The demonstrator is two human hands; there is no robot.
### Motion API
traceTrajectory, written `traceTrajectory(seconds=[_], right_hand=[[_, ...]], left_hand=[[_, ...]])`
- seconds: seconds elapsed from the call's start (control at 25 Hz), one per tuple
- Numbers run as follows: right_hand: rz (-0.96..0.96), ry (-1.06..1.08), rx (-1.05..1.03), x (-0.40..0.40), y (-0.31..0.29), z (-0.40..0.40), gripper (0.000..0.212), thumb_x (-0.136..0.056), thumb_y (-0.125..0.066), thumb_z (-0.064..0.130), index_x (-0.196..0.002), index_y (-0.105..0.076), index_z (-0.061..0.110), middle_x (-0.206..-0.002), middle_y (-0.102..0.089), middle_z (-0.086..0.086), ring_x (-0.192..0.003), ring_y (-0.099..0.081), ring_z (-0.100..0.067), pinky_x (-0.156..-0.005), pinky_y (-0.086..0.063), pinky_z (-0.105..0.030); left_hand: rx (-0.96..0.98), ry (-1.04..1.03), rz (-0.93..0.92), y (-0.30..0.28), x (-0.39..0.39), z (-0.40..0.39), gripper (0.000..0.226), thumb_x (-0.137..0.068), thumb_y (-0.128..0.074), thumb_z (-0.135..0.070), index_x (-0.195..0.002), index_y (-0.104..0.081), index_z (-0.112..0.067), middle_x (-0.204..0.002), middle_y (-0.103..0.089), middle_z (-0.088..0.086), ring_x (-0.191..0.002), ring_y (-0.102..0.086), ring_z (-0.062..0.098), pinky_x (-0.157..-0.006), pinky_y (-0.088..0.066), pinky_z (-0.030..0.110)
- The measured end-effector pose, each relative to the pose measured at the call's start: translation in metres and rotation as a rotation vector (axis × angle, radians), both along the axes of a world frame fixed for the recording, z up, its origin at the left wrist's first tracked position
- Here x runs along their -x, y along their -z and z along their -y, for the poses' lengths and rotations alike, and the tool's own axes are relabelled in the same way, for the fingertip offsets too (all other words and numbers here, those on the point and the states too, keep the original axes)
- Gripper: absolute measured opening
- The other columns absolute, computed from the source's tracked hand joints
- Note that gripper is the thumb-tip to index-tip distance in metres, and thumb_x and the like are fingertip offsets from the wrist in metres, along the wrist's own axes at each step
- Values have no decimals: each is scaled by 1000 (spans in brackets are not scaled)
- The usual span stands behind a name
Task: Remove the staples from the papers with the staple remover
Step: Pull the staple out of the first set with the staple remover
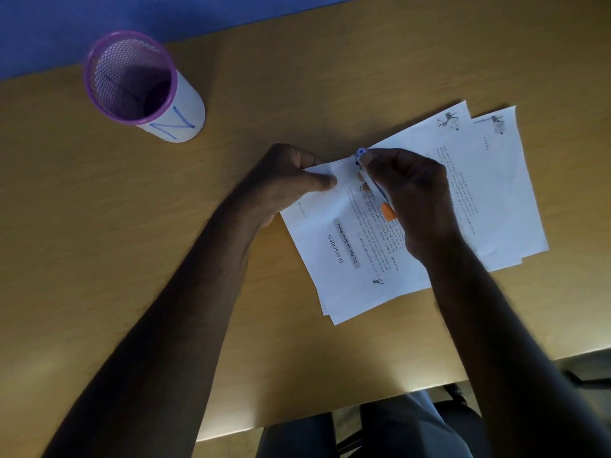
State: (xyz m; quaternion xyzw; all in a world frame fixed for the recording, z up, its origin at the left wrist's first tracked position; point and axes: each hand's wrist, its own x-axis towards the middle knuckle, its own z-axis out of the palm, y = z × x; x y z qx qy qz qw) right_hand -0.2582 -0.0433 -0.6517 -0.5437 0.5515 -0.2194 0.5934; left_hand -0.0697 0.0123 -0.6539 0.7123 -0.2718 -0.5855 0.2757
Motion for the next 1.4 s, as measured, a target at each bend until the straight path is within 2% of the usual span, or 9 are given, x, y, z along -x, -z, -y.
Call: traceTrajectory(seconds=[0.08,0.24,0.32,0.48,0.68,0.84,1.0,1.16,1.4], right_hand=[[-39,-27,33,4,0,1,14,-96,-74,35,-97,-80,22,-84,-76,-12,-71,-65,-36,-59,-49,-37],[-168,-153,157,13,4,-1,12,-94,-76,24,-105,-72,21,-89,-77,11,-77,-73,-6,-67,-56,-26],[-203,-205,204,15,3,-4,17,-90,-78,18,-103,-69,22,-93,-74,17,-83,-72,1,-74,-55,-18],[-237,-235,355,13,2,-9,18,-87,-79,14,-102,-70,14,-100,-75,3,-88,-73,-9,-75,-51,-8],[-285,-291,570,12,6,-14,19,-86,-79,17,-105,-74,18,-101,-71,-2,-83,-66,-13,-71,-54,-18],[-293,-301,551,15,13,-17,20,-87,-78,15,-107,-74,16,-102,-70,-1,-83,-65,-10,-72,-51,-11],[-269,-273,516,16,14,-20,20,-88,-81,18,-107,-74,15,-102,-71,0,-84,-66,-11,-73,-54,-16],[-274,-264,566,14,14,-21,20,-90,-81,21,-108,-76,14,-103,-73,-1,-86,-68,-14,-74,-57,-22],[-278,-258,594,12,15,-20,17,-87,-83,16,-102,-78,14,-97,-72,-1,-81,-61,-7,-73,-46,-8]], left_hand=[[6,1,-2,-2,0,0,4,-86,-80,-11,-90,-81,-13,-85,-82,4,-69,-75,13,-65,-58,25],[4,-7,-17,-5,0,2,10,-91,-76,-14,-83,-79,-18,-70,-79,-8,-62,-73,3,-58,-54,14],[0,9,-21,-6,-1,3,11,-93,-75,-16,-83,-78,-19,-70,-79,-10,-62,-73,1,-58,-54,13],[-4,30,-20,-6,1,3,13,-95,-73,-18,-84,-77,-23,-68,-77,-17,-64,-73,-4,-57,-52,8],[-1,19,-1,-3,0,3,10,-95,-73,-19,-87,-78,-21,-70,-78,-15,-63,-73,-1,-58,-54,11],[-16,12,27,-2,0,2,10,-93,-75,-21,-86,-80,-16,-83,-81,-1,-63,-72,7,-59,-54,17],[-20,18,23,-3,-1,1,13,-93,-74,-18,-82,-79,-14,-70,-78,-3,-56,-69,6,-53,-50,14],[-26,35,46,-1,-2,1,17,-92,-76,-23,-94,-81,-7,-86,-81,6,-66,-74,12,-59,-54,19],[-20,35,44,-1,-2,0,21,-92,-76,-22,-99,-80,-3,-91,-81,11,-73,-74,19,-66,-53,25]])
